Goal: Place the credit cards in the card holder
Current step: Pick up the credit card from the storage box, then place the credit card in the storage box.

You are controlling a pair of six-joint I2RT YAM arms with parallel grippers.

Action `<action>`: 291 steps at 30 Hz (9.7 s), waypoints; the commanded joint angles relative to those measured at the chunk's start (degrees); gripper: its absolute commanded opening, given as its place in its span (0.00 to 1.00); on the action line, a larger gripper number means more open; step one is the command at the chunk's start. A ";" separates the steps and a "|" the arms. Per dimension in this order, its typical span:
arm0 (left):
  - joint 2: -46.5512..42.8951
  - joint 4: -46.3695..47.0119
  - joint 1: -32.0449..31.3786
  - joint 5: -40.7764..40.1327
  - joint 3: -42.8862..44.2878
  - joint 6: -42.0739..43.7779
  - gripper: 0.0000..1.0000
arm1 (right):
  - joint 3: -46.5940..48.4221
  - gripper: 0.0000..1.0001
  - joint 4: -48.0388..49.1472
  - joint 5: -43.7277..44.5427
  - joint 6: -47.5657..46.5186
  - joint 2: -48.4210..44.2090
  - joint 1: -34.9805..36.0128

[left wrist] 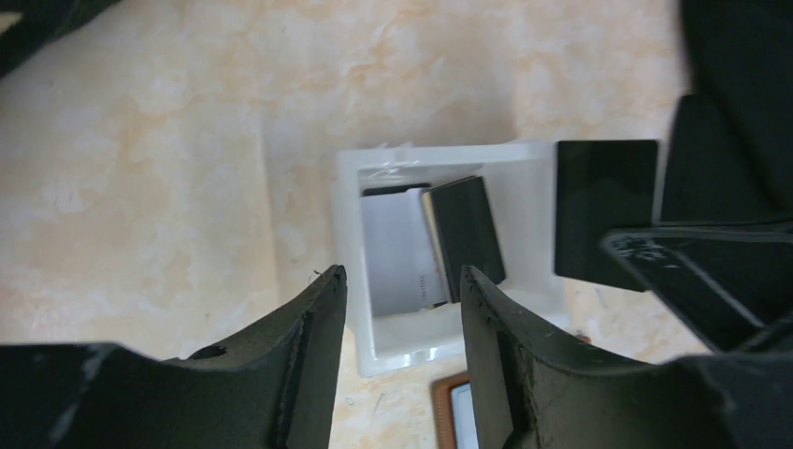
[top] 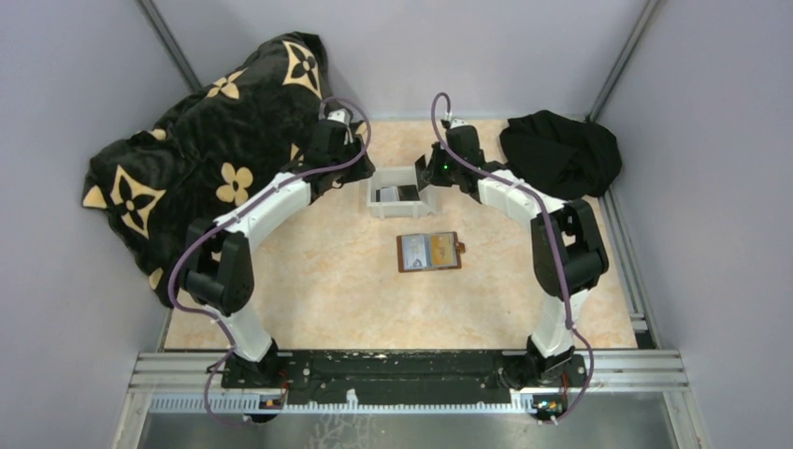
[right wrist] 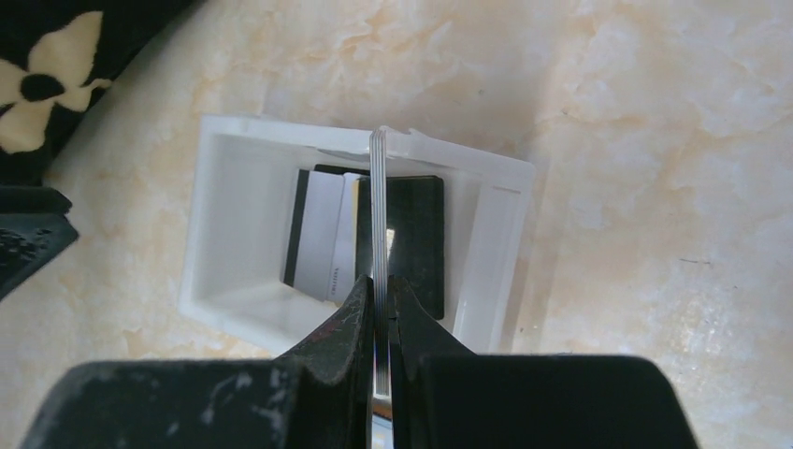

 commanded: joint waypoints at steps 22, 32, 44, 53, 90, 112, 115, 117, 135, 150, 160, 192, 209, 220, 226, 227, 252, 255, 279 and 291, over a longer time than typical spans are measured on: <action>-1.47 19.05 2.79 32.23 -7.05 -6.13 0.55 | -9.24 0.00 21.74 -26.00 17.55 -7.43 -3.97; 0.28 26.32 5.27 38.23 -10.08 -11.26 0.56 | -11.44 0.00 28.35 -31.74 23.48 -6.38 -4.50; 1.77 31.40 5.65 42.40 -10.42 -14.74 0.56 | -12.99 0.00 35.51 -36.21 28.71 -3.74 -4.50; 2.11 36.03 5.94 46.16 -11.76 -16.81 0.31 | -13.84 0.00 40.38 -38.14 32.40 -1.81 -4.50; 1.32 36.83 10.55 47.10 -16.69 -16.83 0.23 | -16.74 0.11 48.64 -42.24 37.10 -3.06 -7.66; 3.31 49.45 10.41 54.91 -17.99 -25.49 0.39 | -16.41 0.10 52.31 -42.20 39.50 1.56 -7.05; 3.51 48.79 10.24 54.97 -17.99 -25.02 0.38 | -16.32 0.09 53.43 -42.28 40.23 2.02 -6.98; 3.59 48.04 10.23 54.64 -17.99 -24.62 0.39 | -16.18 0.09 53.65 -42.44 40.55 2.16 -6.93; 5.49 49.61 9.79 53.81 -16.93 -26.01 0.39 | -16.12 0.09 54.77 -43.60 41.43 2.07 -5.80; 5.73 51.54 9.26 54.54 -16.53 -27.01 0.12 | -15.51 0.09 55.32 -43.60 41.70 3.56 -4.50; 5.76 49.42 9.43 53.86 -16.80 -25.30 0.00 | -15.69 0.11 57.10 -43.78 42.90 3.93 -6.08; 6.91 48.90 11.45 53.03 -17.14 -25.23 0.17 | -18.30 0.12 60.24 -45.46 44.22 3.61 -7.35; 7.44 49.73 12.25 52.84 -17.68 -25.80 0.19 | -19.44 0.11 61.25 -45.72 44.51 3.84 -7.90; 7.37 48.72 12.93 51.66 -17.94 -25.08 0.19 | -20.72 0.09 61.57 -45.68 44.42 3.58 -8.36; 7.48 48.63 13.06 50.68 -18.35 -24.76 0.18 | -21.15 0.09 61.70 -45.63 44.40 3.47 -8.69; 7.41 48.70 13.12 50.54 -18.38 -24.85 0.17 | -21.26 0.08 61.65 -45.63 44.34 3.43 -8.92; 17.76 56.44 11.93 45.31 -10.21 -31.40 0.00 | -15.76 0.04 53.97 -41.19 37.76 9.29 -11.50; 18.33 56.36 11.72 45.01 -9.31 -31.39 0.00 | -15.18 0.02 51.59 -40.59 36.09 9.38 -11.75; 16.99 43.37 9.36 39.69 -6.17 -19.38 0.06 | -17.38 0.00 34.01 -30.83 21.27 1.81 -12.86; 14.73 38.26 7.63 35.84 -5.83 -14.72 0.36 | -21.72 0.00 20.92 -19.89 10.13 -9.77 -9.79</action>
